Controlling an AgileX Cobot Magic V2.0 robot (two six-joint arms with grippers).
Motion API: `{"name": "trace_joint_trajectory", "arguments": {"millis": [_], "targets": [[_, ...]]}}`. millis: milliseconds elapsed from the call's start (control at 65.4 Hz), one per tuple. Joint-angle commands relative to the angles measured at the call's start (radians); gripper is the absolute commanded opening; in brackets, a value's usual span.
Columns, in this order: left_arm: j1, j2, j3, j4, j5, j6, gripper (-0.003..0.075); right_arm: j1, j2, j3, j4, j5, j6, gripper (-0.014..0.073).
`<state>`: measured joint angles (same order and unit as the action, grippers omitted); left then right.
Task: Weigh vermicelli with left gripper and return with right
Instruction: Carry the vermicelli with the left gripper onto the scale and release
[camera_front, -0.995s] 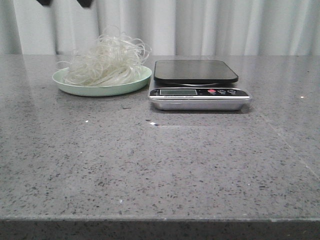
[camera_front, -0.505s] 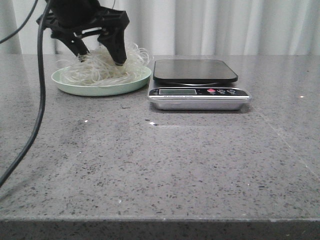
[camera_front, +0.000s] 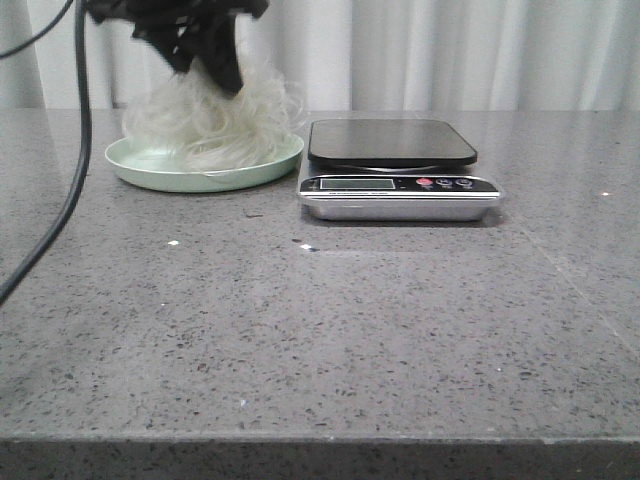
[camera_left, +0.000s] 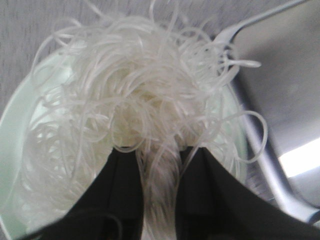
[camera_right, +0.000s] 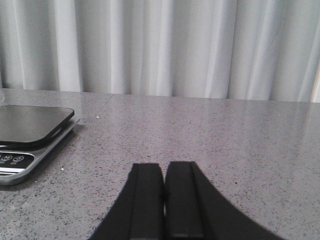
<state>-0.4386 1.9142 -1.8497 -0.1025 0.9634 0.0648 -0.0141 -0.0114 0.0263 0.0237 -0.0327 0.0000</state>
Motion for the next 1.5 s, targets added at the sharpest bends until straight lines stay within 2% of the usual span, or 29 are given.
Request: {"name": "trace_joint_trajectory", "arguments": {"millis": [0,245,367,474,551,658,765,842,903,1071,1347,1484], "targets": [[-0.046,-0.063,-0.100,-0.047,-0.048,0.001,0.0127,-0.001,-0.016,-0.006,-0.007,-0.075,0.000,0.0162],[-0.164,-0.053,-0.126,-0.049,-0.153,0.002,0.0129,-0.001,-0.016,-0.006,-0.007,-0.075,0.000,0.0162],[-0.187,-0.021,-0.126,-0.052,-0.178,0.002,0.0133,-0.001,-0.016,-0.006,-0.007,-0.075,0.000,0.0162],[-0.191,0.014,-0.126,-0.075,-0.193,0.002,0.0166,-0.001,-0.016,-0.006,-0.007,-0.075,0.000,0.0162],[-0.191,0.040,-0.126,-0.130,-0.198,0.002,0.0214,-0.001,-0.016,-0.006,-0.007,-0.075,0.000,0.0162],[-0.191,0.069,-0.126,-0.189,-0.200,0.007,0.0339,-0.001,-0.016,-0.006,-0.007,-0.075,0.000,0.0162],[-0.191,0.080,-0.126,-0.223,-0.200,0.007,0.0501,-0.001,-0.016,-0.006,-0.007,-0.075,0.000,0.0162],[-0.191,0.080,-0.126,-0.223,-0.200,0.007,0.0592,-0.001,-0.016,-0.006,-0.007,-0.075,0.000,0.0162],[-0.191,0.080,-0.126,-0.223,-0.198,0.007,0.0629,-0.001,-0.016,-0.006,-0.007,-0.075,0.000,0.0162],[-0.191,0.074,-0.181,-0.227,-0.135,0.007,0.0631,-0.001,-0.016,-0.006,-0.007,-0.075,0.000,0.0162],[-0.191,0.036,-0.413,-0.198,0.023,0.007,0.0631,-0.001,-0.016,-0.006,-0.007,-0.075,0.000,0.0162],[-0.178,-0.024,-0.437,-0.161,0.084,0.007,0.0631,-0.001,-0.016,-0.006,-0.007,-0.075,0.000,0.0162]]}}
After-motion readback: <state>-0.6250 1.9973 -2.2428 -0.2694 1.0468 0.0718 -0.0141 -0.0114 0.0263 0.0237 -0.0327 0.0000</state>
